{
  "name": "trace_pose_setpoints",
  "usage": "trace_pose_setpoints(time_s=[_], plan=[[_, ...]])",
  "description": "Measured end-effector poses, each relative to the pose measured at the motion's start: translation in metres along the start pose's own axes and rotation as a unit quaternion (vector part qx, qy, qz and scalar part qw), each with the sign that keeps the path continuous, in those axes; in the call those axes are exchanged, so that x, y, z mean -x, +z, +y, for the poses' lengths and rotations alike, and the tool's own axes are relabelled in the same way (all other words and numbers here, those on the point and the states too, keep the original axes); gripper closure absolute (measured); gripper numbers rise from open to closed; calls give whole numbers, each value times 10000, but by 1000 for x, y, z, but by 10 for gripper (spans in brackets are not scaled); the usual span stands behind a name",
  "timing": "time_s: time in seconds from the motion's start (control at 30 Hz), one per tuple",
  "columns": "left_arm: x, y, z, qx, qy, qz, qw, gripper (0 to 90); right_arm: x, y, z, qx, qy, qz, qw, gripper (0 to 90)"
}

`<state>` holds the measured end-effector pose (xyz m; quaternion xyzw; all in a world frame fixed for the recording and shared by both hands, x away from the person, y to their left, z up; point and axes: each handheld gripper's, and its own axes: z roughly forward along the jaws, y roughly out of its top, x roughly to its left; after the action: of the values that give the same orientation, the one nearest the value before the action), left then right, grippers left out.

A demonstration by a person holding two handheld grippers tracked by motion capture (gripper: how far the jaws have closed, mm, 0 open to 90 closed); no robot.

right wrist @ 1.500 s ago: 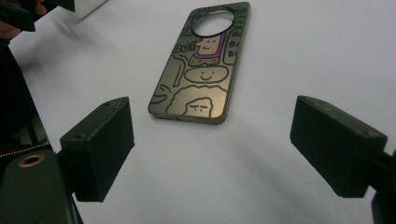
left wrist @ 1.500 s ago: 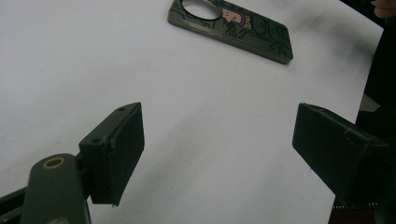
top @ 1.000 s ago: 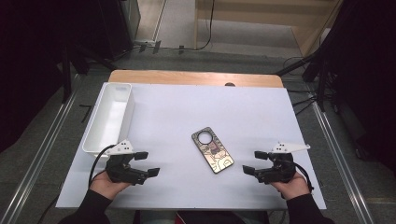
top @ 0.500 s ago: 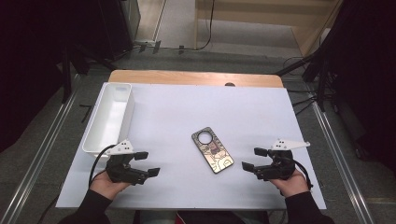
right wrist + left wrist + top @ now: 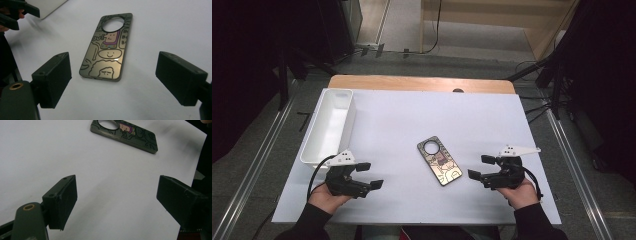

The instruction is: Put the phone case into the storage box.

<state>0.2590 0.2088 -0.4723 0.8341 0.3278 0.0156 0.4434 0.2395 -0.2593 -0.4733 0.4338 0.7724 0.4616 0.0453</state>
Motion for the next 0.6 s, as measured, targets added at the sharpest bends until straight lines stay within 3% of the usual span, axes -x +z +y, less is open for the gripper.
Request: trace_pose_setpoints(time_s=[0.13,0.2,0.6], plan=[[0,0,0,-18,11,-12,10000,166,-2,1,2,98,-126,24,9999,94],[0,0,0,-20,10,-17,10000,166,-3,3,3,137,-161,-38,9998,0],[-1,0,0,-30,-6,-30,10000,166,-1,11,7,148,-119,-175,9997,0]])
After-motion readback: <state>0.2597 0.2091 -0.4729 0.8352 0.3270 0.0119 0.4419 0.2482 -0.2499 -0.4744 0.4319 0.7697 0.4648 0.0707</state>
